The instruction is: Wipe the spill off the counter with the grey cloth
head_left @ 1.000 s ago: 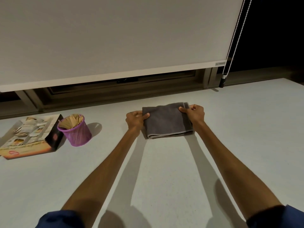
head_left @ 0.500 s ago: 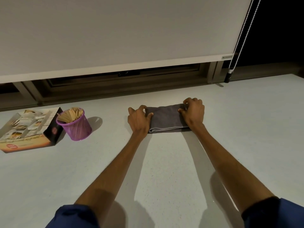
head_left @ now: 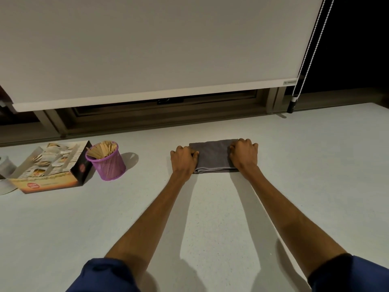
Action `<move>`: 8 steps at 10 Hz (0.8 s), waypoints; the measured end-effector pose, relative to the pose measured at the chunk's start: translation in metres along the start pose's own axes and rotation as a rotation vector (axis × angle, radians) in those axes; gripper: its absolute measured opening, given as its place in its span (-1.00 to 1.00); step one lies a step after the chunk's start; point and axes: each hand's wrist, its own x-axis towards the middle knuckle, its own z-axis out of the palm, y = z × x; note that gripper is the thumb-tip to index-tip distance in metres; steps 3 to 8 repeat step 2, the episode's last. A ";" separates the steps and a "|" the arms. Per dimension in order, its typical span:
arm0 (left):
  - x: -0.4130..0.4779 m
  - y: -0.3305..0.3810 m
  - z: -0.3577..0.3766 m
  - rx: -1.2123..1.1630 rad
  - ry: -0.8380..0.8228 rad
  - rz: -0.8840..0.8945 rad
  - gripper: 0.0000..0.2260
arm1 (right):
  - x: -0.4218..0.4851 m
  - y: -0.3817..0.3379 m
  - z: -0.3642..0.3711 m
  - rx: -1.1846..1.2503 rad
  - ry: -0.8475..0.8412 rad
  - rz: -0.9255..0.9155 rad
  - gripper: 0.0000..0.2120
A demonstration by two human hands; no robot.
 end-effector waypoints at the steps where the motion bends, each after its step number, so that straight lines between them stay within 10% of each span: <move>1: -0.007 0.012 -0.015 0.025 -0.027 0.009 -0.67 | -0.003 -0.004 -0.009 0.003 -0.036 0.009 -0.82; 8: -0.012 0.018 -0.032 -0.050 0.105 0.028 -0.69 | -0.002 -0.018 -0.028 0.059 0.032 -0.030 -0.79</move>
